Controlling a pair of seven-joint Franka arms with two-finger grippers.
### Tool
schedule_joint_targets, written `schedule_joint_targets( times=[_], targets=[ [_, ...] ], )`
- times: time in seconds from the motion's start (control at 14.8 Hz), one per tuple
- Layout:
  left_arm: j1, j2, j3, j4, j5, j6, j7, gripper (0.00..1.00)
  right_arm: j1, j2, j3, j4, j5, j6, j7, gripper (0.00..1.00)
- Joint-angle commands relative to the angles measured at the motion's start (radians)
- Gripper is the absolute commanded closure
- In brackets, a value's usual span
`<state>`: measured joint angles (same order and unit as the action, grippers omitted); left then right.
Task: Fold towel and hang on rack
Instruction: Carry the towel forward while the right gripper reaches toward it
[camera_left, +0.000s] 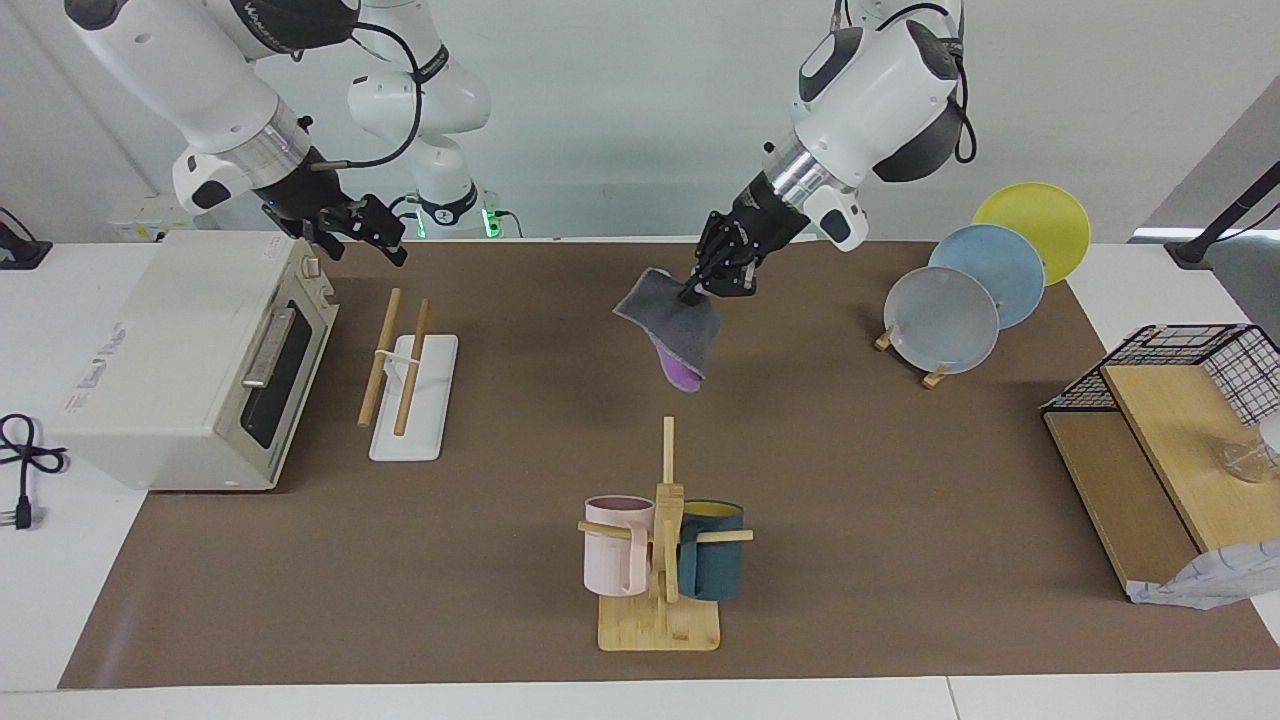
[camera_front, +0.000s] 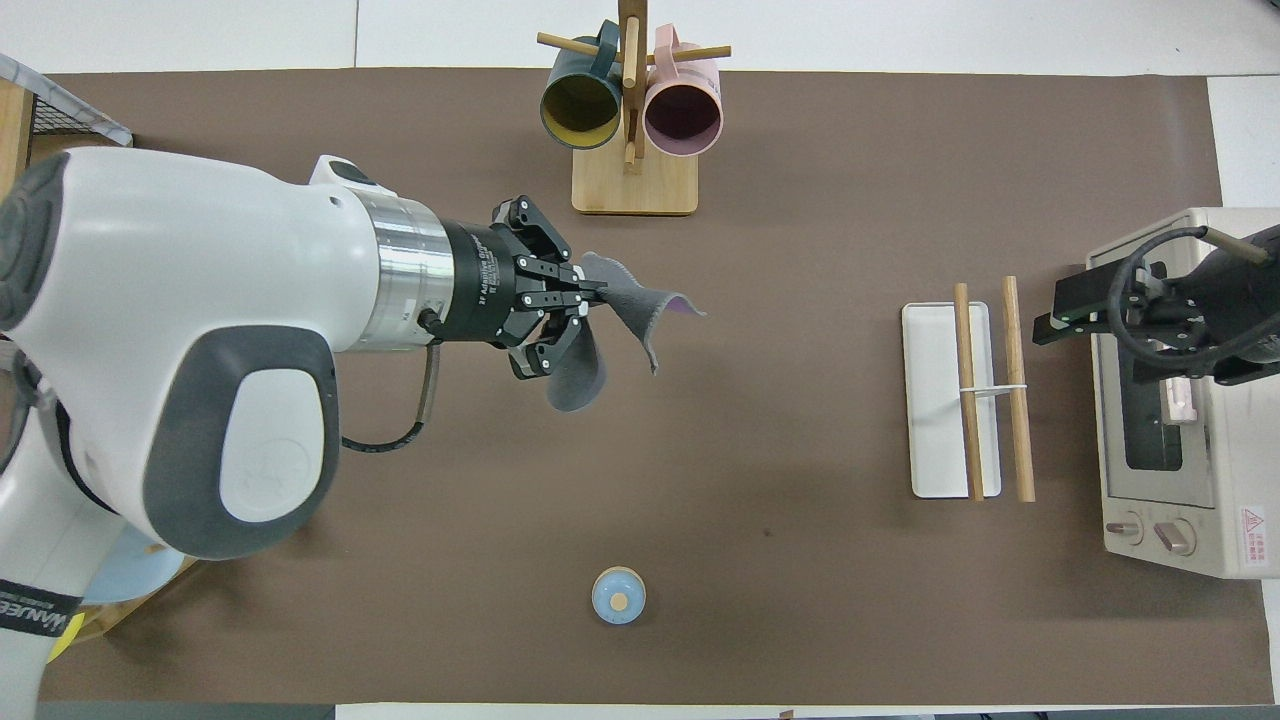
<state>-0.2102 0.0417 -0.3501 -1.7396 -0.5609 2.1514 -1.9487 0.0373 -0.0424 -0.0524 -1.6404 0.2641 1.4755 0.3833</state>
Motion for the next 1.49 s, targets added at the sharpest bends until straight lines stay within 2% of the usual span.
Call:
schedule_joint_targets(
  times=[0.0, 0.14, 0.34, 0.47, 0.61, 1.42],
  targets=[
    [-0.064, -0.031, 0.010, -0.061, -0.022, 0.099, -0.106, 1.00, 0.000, -0.031, 0.009, -0.050, 0.090, 0.043, 0.184, 0.00],
    [-0.093, -0.042, 0.011, -0.081, -0.022, 0.136, -0.195, 1.00, 0.000, -0.045, 0.009, -0.091, 0.232, 0.124, 0.425, 0.00],
    [-0.121, -0.042, 0.011, -0.081, -0.017, 0.148, -0.282, 1.00, 0.009, -0.077, 0.022, -0.185, 0.444, 0.306, 0.792, 0.00],
    [-0.144, -0.042, 0.011, -0.081, -0.011, 0.174, -0.314, 1.00, 0.106, -0.076, 0.043, -0.194, 0.452, 0.401, 0.918, 0.00],
    [-0.153, -0.042, 0.011, -0.080, -0.011, 0.177, -0.326, 1.00, 0.228, -0.082, 0.045, -0.252, 0.452, 0.569, 1.069, 0.00],
    [-0.156, -0.040, 0.011, -0.075, -0.005, 0.176, -0.364, 1.00, 0.289, -0.160, 0.051, -0.414, 0.457, 0.621, 1.069, 0.00]
  ],
)
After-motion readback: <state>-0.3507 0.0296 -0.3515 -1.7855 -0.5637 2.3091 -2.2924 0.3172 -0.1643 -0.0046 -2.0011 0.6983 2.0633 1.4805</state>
